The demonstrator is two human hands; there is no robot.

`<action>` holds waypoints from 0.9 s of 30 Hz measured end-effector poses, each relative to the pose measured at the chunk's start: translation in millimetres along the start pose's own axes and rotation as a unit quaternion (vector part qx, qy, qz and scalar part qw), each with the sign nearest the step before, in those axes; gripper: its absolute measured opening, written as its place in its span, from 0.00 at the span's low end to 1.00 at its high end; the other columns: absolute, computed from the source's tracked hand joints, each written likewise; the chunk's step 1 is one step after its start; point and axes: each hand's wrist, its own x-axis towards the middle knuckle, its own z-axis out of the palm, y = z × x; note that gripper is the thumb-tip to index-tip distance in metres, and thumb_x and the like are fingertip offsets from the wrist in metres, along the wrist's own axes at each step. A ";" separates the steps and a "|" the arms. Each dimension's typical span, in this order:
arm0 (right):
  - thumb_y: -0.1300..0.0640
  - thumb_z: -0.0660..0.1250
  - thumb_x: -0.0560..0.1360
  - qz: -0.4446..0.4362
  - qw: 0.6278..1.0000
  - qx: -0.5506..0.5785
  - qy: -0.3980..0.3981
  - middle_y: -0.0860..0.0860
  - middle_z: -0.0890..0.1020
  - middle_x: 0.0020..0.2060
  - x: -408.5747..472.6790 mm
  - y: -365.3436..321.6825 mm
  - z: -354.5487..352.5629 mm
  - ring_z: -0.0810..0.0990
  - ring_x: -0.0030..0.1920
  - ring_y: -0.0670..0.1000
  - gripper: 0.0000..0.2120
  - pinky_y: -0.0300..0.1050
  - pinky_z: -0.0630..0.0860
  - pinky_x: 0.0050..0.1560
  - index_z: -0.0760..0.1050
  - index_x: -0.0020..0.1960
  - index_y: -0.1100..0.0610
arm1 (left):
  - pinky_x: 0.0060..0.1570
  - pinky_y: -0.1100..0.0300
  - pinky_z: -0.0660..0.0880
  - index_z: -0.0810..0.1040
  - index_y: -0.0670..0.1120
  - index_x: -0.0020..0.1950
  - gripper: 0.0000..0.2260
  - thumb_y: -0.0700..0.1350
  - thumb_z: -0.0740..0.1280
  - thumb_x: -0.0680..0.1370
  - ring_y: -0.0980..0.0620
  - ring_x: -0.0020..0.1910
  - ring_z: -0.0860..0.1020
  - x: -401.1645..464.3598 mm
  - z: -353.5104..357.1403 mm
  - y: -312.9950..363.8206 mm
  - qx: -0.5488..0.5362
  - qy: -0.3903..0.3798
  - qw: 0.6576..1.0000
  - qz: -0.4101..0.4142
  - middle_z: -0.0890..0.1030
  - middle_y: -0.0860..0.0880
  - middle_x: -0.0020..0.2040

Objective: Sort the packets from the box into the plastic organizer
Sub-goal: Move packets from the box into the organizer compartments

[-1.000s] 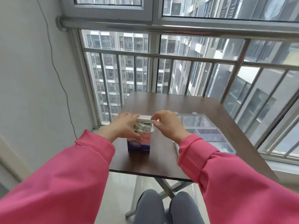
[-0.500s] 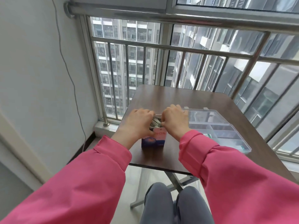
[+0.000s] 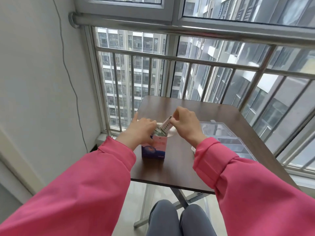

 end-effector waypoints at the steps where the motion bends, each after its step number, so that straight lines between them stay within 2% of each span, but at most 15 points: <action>1: 0.58 0.63 0.75 -0.002 1.000 0.012 0.016 0.56 0.80 0.44 0.7 -1.0 -5.0 0.78 0.46 0.58 0.03 0.53 0.75 0.45 0.72 0.45 0.58 | 0.72 0.38 0.45 0.66 0.45 0.69 0.32 0.54 0.73 0.69 0.46 0.68 0.67 1.1 0.4 -0.8 -0.011 -0.006 1.000 -0.002 0.72 0.47 0.65; 3: 0.59 0.63 0.76 -0.004 0.998 0.042 0.040 0.55 0.80 0.41 2.3 -0.4 -13.6 0.79 0.45 0.57 0.04 0.54 0.77 0.45 0.71 0.43 0.57 | 0.73 0.39 0.46 0.56 0.44 0.76 0.43 0.57 0.74 0.68 0.47 0.73 0.61 1.7 -0.6 0.4 -0.075 -0.017 0.997 0.000 0.65 0.45 0.72; 5: 0.60 0.65 0.75 -0.007 0.995 0.085 0.054 0.54 0.80 0.39 1.5 2.0 -23.0 0.80 0.44 0.56 0.04 0.54 0.79 0.45 0.72 0.41 0.57 | 0.73 0.44 0.49 0.49 0.44 0.77 0.48 0.58 0.73 0.68 0.48 0.75 0.57 -1.8 -7.0 7.3 -0.173 0.024 0.984 0.021 0.60 0.44 0.75; 6: 0.61 0.66 0.74 -0.010 0.991 0.116 0.059 0.55 0.81 0.39 0.7 3.7 -28.7 0.81 0.43 0.56 0.04 0.53 0.79 0.44 0.72 0.41 0.57 | 0.74 0.47 0.51 0.49 0.44 0.77 0.46 0.57 0.73 0.69 0.48 0.74 0.57 -4.4 -13.5 13.0 -0.224 0.064 0.972 0.033 0.60 0.44 0.75; 8: 0.62 0.68 0.73 -0.012 0.982 0.184 0.049 0.56 0.82 0.38 -5.6 6.9 -39.8 0.82 0.40 0.54 0.06 0.48 0.80 0.39 0.73 0.39 0.57 | 0.70 0.54 0.59 0.53 0.45 0.77 0.39 0.55 0.69 0.74 0.49 0.72 0.62 -6.9 -23.2 24.4 -0.360 0.119 0.924 0.043 0.64 0.46 0.74; 11: 0.65 0.68 0.73 -0.007 0.949 0.316 -0.005 0.56 0.82 0.34 -19.1 17.5 -51.9 0.82 0.34 0.50 0.09 0.38 0.77 0.32 0.72 0.38 0.57 | 0.63 0.56 0.68 0.66 0.46 0.72 0.28 0.60 0.59 0.77 0.52 0.63 0.73 -8.8 -30.5 41.1 -0.509 0.059 0.856 0.076 0.74 0.47 0.66; 13: 0.67 0.68 0.73 -0.002 0.932 0.362 -0.020 0.56 0.81 0.33 -27.0 28.8 -56.6 0.82 0.31 0.47 0.07 0.36 0.77 0.33 0.72 0.39 0.59 | 0.54 0.58 0.72 0.75 0.43 0.61 0.19 0.54 0.54 0.81 0.51 0.51 0.77 -11.5 -30.3 52.2 -0.548 0.022 0.830 0.096 0.79 0.45 0.54; 16: 0.67 0.68 0.73 0.017 0.914 0.405 -0.019 0.57 0.81 0.35 -35.7 45.3 -61.7 0.82 0.32 0.45 0.05 0.36 0.78 0.35 0.74 0.40 0.61 | 0.41 0.64 0.74 0.77 0.40 0.55 0.14 0.44 0.53 0.83 0.52 0.39 0.78 -15.2 -33.3 68.0 -0.588 -0.006 0.804 0.082 0.81 0.46 0.42; 20: 0.67 0.73 0.69 0.053 0.911 0.409 -0.025 0.55 0.81 0.35 -42.7 63.0 -67.0 0.81 0.32 0.44 0.08 0.35 0.77 0.34 0.76 0.44 0.60 | 0.41 0.66 0.77 0.78 0.40 0.53 0.11 0.42 0.56 0.82 0.52 0.39 0.79 -12.0 -24.2 87.9 -0.639 -0.004 0.766 0.075 0.82 0.47 0.39; 24: 0.67 0.76 0.64 0.071 0.925 0.373 -0.019 0.55 0.83 0.37 -44.1 79.7 -69.0 0.82 0.36 0.49 0.14 0.40 0.79 0.40 0.77 0.47 0.61 | 0.38 0.67 0.78 0.78 0.36 0.51 0.10 0.38 0.58 0.81 0.59 0.33 0.81 -4.5 -11.7 107.6 -0.646 0.038 0.759 0.071 0.81 0.46 0.38; 27: 0.68 0.77 0.62 0.094 0.915 0.392 -0.007 0.57 0.83 0.39 -44.9 88.6 -69.1 0.83 0.39 0.52 0.16 0.45 0.81 0.44 0.77 0.47 0.62 | 0.37 0.65 0.78 0.78 0.33 0.50 0.09 0.37 0.62 0.79 0.58 0.33 0.81 0.1 -5.5 115.8 -0.644 0.086 0.759 0.053 0.81 0.45 0.37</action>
